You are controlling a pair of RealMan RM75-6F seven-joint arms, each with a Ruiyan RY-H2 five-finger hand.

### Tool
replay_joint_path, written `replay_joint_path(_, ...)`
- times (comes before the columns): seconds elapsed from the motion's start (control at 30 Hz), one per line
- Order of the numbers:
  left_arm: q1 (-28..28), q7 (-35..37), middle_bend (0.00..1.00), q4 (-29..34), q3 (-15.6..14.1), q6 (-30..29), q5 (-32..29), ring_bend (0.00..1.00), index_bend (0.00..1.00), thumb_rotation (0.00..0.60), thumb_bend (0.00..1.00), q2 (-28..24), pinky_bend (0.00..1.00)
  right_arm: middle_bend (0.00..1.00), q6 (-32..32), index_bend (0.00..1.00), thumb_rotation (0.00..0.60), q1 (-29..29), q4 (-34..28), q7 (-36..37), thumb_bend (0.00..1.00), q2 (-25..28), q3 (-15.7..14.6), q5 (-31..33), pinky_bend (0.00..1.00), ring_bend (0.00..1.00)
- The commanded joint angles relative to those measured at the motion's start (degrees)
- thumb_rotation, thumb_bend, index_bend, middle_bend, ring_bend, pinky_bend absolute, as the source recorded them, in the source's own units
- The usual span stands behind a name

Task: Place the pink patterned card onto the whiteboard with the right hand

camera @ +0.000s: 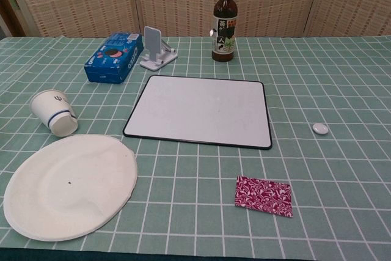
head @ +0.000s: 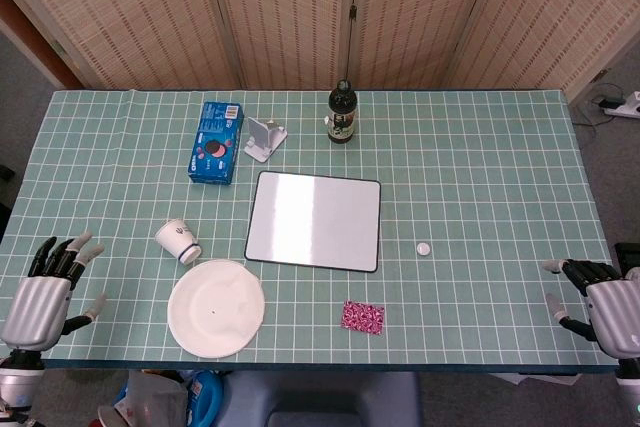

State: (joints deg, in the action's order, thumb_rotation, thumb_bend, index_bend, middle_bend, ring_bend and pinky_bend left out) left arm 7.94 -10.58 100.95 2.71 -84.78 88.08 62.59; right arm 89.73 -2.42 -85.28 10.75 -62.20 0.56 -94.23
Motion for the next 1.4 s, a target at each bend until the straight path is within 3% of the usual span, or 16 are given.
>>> replay_joint_path(0.03,0.0,-0.1,0.11,0.0,0.0,0.0,0.0,0.12,0.19,0.600,0.29,0.0,0.05,0.40,0.0,0.33,0.600,-0.1,0.1,0.0,0.36,0.0,0.0,0.0,0.36,0.36)
replay_joint_path(0.43,0.0,-0.4,0.11,0.3,0.1,0.0,-0.2,0.12,0.19,0.600,0.29,-0.2,0.05,0.41,-0.4,0.33,0.600,-1.2,0.1,-0.1,0.36,0.1,-0.2,-1.5,0.36,0.37)
replay_joint_path(0.63,0.2,-0.8,0.11,0.8,0.1,0.1,0.0,0.12,0.19,0.600,0.29,-0.3,0.05,0.47,-1.8,0.33,0.600,-3.8,-0.9,-1.3,0.36,0.7,-0.1,-4.5,0.37,0.48)
replay_joint_path(0.8,0.1,-1.0,0.11,1.0,0.3,-0.1,-0.3,0.12,0.19,0.600,0.29,-0.6,0.05,0.59,-4.0,0.33,0.600,-6.6,-2.5,-2.8,0.36,1.4,-0.2,-7.5,0.46,0.62)
replay_joint_path(1.0,0.1,-1.3,0.11,1.3,0.2,-0.2,-0.2,0.12,0.19,0.600,0.29,-0.8,0.05,0.80,-8.0,0.33,0.600,-10.8,-4.8,-3.6,0.42,2.5,-0.8,-11.1,0.69,0.84)
replay_joint_path(1.1,-0.1,-1.3,0.11,1.4,0.2,-0.4,-0.2,0.12,0.19,0.600,0.29,-0.8,0.05,0.85,-10.0,0.33,0.600,-12.8,-5.8,-3.9,0.46,2.8,-1.3,-13.0,0.78,0.90)
replay_joint_path(1.4,-0.4,-1.5,0.11,1.6,0.0,-0.7,-0.2,0.12,0.19,0.600,0.29,-0.9,0.05,0.94,-15.7,0.33,0.600,-18.5,-9.4,-4.0,0.74,2.7,-3.1,-17.9,0.94,1.00)
